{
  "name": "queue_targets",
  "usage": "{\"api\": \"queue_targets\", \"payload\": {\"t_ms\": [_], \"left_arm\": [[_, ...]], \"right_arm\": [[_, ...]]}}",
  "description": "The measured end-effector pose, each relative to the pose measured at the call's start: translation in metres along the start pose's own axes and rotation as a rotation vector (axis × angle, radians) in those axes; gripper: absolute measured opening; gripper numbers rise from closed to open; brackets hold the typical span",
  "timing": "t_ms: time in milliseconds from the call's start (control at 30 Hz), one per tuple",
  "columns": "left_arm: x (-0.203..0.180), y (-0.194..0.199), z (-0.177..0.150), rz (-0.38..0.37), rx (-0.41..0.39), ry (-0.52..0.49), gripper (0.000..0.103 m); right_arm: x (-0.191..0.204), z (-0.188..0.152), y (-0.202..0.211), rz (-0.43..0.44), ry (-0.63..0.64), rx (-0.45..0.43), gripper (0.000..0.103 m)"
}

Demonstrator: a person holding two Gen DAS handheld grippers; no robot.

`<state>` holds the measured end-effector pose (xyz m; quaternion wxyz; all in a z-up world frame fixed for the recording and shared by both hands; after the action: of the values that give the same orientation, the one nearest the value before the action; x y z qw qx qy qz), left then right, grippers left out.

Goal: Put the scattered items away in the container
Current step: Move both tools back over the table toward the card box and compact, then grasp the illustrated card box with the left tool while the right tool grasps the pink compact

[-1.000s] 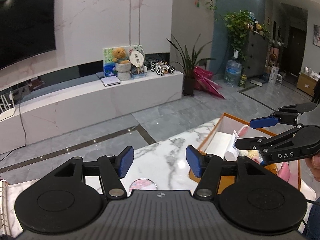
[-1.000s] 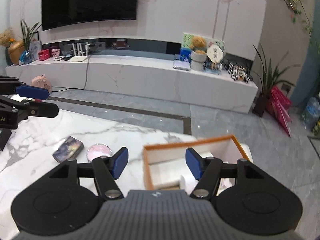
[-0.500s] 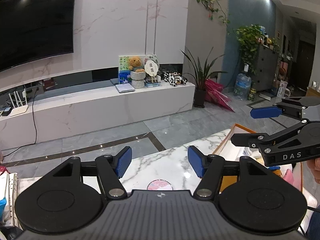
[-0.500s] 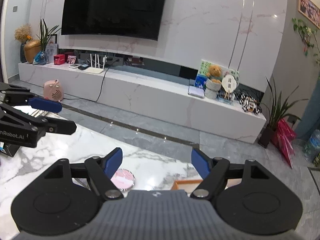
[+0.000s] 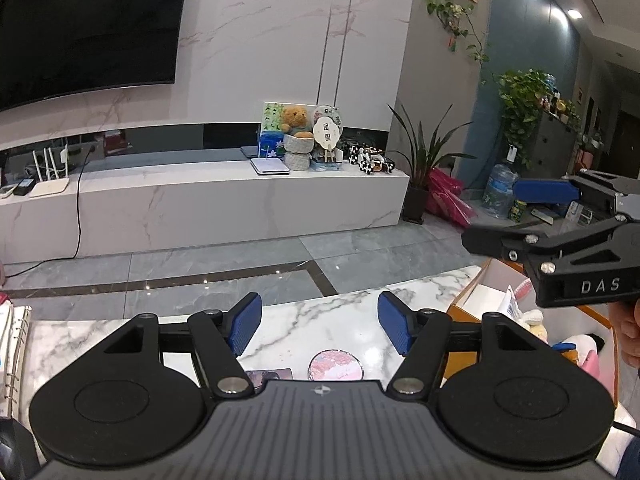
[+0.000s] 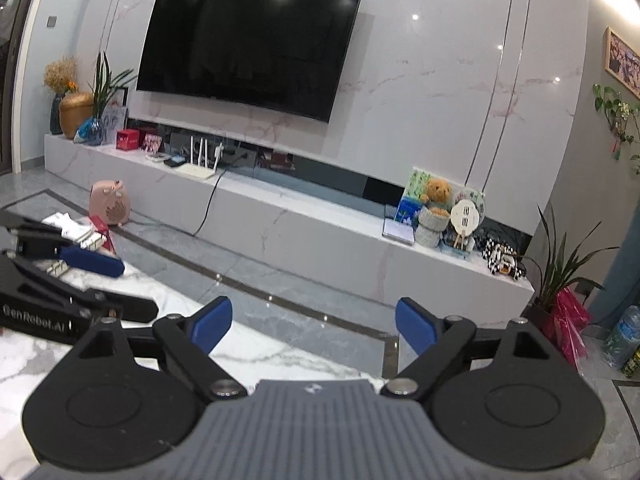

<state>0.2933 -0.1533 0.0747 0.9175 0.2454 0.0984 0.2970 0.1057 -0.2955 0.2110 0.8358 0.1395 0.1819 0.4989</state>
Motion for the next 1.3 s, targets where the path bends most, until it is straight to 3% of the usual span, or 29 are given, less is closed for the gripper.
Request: {"api": "queue_targets", "payload": {"t_ms": [133,367,600,867,1300], "left_arm": [[0.007,-0.007,-0.011,0.026,-0.004,0.02,0.08],[0.021,-0.029,-0.041,0.076,0.041,0.073,0.081],[0.024,-0.052,-0.072,0.138,0.056,0.043,0.081],[0.026,-0.075,-0.1,0.094,0.138,0.122,0.081],[0.006,-0.104,-0.117,0.122,0.149,0.051,0.081]], "right_arm": [[0.001,0.003,-0.01,-0.001,-0.007,-0.042,0.098],[-0.003,-0.003,-0.041,0.027,-0.153,-0.076,0.099],[0.007,-0.034,-0.09,0.012,-0.177,-0.011,0.099],[0.013,-0.07,-0.128,-0.018,-0.199,0.027,0.099],[0.015,-0.114,-0.166,-0.037,-0.226,0.087,0.098]]}}
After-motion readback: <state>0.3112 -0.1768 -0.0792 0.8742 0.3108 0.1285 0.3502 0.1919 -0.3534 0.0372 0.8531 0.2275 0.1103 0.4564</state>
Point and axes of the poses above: each gripper's, at about its wrist camera, not at the fingertips, and y roughly against the way its jaws point, x to its left, z to its top, the point moved 5 cm from there along -y, roughly the way its jaws point, and after that the axes turned 12 degrees about z, right-handed, at the moved point
